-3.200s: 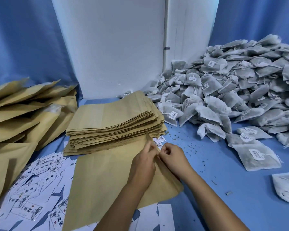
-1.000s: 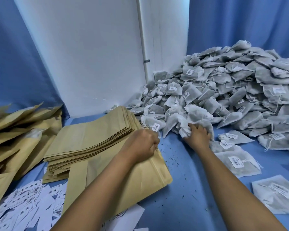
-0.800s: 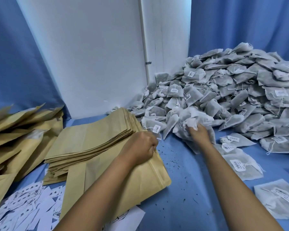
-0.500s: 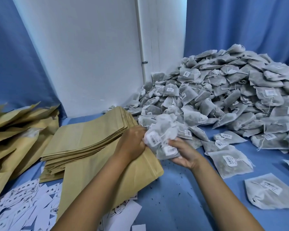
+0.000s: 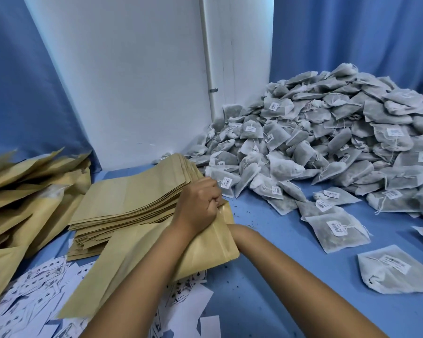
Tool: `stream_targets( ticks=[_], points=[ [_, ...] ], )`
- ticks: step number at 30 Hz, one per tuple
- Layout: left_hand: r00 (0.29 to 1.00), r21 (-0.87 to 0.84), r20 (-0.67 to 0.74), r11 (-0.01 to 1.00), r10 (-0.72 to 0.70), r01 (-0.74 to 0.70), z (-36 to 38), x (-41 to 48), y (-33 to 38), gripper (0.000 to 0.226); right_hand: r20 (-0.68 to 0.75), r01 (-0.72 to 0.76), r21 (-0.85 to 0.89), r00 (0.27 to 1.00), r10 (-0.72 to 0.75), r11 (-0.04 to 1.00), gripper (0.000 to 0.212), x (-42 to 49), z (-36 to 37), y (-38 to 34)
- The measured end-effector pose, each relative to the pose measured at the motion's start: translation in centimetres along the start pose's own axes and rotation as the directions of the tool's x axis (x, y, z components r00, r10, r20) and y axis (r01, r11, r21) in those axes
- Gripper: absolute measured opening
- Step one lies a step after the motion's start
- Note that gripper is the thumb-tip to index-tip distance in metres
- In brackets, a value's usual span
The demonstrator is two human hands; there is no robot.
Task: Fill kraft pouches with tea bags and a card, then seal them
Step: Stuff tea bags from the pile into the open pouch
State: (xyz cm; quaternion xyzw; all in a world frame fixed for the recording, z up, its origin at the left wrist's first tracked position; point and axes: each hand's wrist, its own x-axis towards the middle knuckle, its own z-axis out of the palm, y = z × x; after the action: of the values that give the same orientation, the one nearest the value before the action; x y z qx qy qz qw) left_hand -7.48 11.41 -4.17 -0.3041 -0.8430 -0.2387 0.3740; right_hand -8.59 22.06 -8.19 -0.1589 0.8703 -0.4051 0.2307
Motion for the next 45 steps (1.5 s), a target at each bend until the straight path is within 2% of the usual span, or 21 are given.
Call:
stream_targets(
  ticks=[2,4,6,8,9,11,13,15,17,18,19,20,21,22,24,28,31,33,37,42,45],
  points=[
    [1.000,0.046,0.016,0.999,0.023,-0.024,-0.4,0.1,-0.4,0.020,0.127,-0.022,0.122,0.992,0.007,0.992,0.040,0.3,-0.5,-0.3],
    [1.000,0.083,0.006,0.996,-0.011,0.010,-1.3,-0.2,-1.3,0.019,0.123,0.130,0.226,0.979,-0.161,0.965,0.025,-0.4,-1.9,-0.3],
    [0.999,0.085,-0.013,0.995,-0.042,0.043,-1.6,-0.4,-1.6,0.019,0.135,0.128,0.358,0.973,-0.187,0.925,0.012,-1.0,-3.1,-0.5],
    [1.000,0.040,0.001,0.999,-0.019,0.019,-0.9,0.0,-0.7,0.017,0.144,0.071,0.263,0.983,-0.112,0.962,0.015,-0.4,-3.4,-0.3],
    [1.000,0.021,0.026,1.000,0.012,-0.012,-0.2,0.2,-0.1,0.017,0.099,0.076,0.212,0.990,-0.099,0.974,0.028,0.3,-2.9,0.0],
    [0.992,0.022,0.097,0.996,0.082,-0.084,1.3,0.6,1.0,0.018,0.027,-0.026,0.230,0.999,0.020,0.973,0.041,0.6,-1.9,0.5],
    [0.985,0.023,0.140,0.994,0.100,-0.104,1.7,0.6,0.9,0.019,0.088,-0.087,0.259,0.994,0.066,0.962,0.038,0.8,-1.4,1.3],
    [0.992,0.011,0.105,0.997,0.072,-0.074,1.2,0.0,-0.1,0.018,0.131,0.008,0.525,0.987,-0.091,0.851,0.029,0.7,-2.1,2.8],
    [0.998,0.011,0.062,1.000,0.026,-0.027,0.6,-0.5,-0.8,0.017,-0.121,0.180,0.696,0.984,-0.134,0.695,0.029,1.2,-4.2,4.6],
    [0.998,0.013,0.057,1.000,0.006,-0.007,0.5,-0.5,-1.0,0.017,-0.357,0.283,0.629,0.932,-0.054,0.725,0.027,1.9,-5.5,5.9],
    [0.998,0.016,0.062,1.000,-0.004,0.003,0.5,-0.4,-1.0,0.017,-0.596,0.310,0.443,0.803,0.018,0.841,0.022,2.6,-6.9,7.5],
    [0.997,0.023,0.076,1.000,-0.002,0.000,0.6,-0.3,-0.9,0.017,-0.724,0.177,0.202,0.689,0.025,0.963,0.027,3.3,-8.2,9.1],
    [0.996,0.030,0.093,0.999,0.008,-0.011,0.8,-0.3,-0.7,0.017,-0.738,-0.057,-0.042,0.674,0.008,0.997,0.050,4.0,-9.2,10.5],
    [0.994,0.037,0.111,0.999,0.018,-0.023,1.1,-0.2,-0.6,0.017,-0.691,-0.242,-0.217,0.722,0.026,0.946,0.073,4.7,-10.0,11.9],
    [0.990,0.050,0.136,0.998,0.029,-0.036,1.7,-0.1,-0.3,0.016,-0.606,-0.390,-0.341,0.787,0.117,0.855,0.094,6.2,-11.0,13.8],
    [0.985,0.061,0.167,0.997,0.037,-0.048,2.4,-0.4,-0.5,0.015,-0.695,-0.503,-0.365,0.707,0.131,0.783,0.088,7.6,-11.4,15.1],
    [0.983,0.074,0.184,0.997,0.017,-0.031,2.1,-0.4,-1.1,0.015,-0.767,-0.524,-0.309,0.631,0.118,0.794,0.103,7.8,-12.0,15.7],
    [0.983,0.077,0.185,0.997,-0.001,-0.013,1.9,-0.3,-1.5,0.016,-0.747,-0.539,-0.282,0.643,0.170,0.794,0.104,7.9,-12.5,15.6],
    [0.982,0.084,0.187,0.996,-0.009,-0.007,2.0,-0.4,-1.8,0.017,-0.621,-0.535,-0.371,0.751,0.225,0.759,0.049,8.4,-12.6,15.2],
    [0.980,0.104,0.200,0.994,0.001,-0.023,2.5,-0.5,-1.5,0.015,-0.730,-0.562,-0.359,0.667,0.151,0.745,0.036,8.1,-12.1,14.1],
    [0.976,0.099,0.217,0.995,-0.012,-0.010,2.9,-0.8,-1.4,0.011,-0.793,-0.394,-0.185,0.601,0.099,0.900,0.029,7.9,-12.5,13.0]
  ],
)
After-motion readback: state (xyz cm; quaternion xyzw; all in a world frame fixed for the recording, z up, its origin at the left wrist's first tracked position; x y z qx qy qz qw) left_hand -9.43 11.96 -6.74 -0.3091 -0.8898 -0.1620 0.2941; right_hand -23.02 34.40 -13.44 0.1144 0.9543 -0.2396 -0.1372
